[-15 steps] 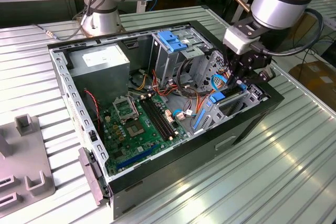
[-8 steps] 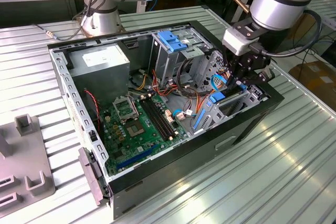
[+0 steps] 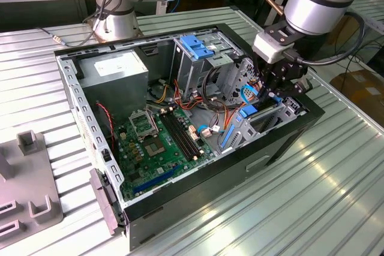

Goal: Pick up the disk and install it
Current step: 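Insert the second disk wire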

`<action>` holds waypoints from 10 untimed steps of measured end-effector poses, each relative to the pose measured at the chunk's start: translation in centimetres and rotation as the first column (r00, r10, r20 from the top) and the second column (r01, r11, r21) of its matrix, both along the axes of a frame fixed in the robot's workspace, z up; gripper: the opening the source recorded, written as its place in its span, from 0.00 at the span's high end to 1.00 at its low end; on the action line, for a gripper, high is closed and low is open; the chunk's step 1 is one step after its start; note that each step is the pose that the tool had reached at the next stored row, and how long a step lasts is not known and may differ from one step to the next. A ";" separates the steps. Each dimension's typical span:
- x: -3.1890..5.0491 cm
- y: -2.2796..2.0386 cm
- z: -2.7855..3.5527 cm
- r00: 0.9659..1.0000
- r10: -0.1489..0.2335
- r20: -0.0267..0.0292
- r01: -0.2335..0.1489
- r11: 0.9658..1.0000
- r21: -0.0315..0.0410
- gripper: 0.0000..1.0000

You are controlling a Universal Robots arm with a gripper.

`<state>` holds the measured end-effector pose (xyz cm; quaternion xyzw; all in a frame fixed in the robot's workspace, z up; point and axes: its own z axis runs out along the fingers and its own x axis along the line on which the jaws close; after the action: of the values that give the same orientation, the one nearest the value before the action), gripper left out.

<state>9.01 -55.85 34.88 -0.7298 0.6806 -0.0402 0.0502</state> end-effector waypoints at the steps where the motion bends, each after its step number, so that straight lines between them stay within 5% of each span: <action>1: 0.01 0.00 -0.04 1.000 0.000 0.000 0.000 1.000 0.000 0.84; 10: 0.02 -0.01 -0.75 1.000 0.000 0.000 0.000 1.000 0.000 0.84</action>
<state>9.03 -55.86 34.13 -0.7298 0.6807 -0.0403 0.0501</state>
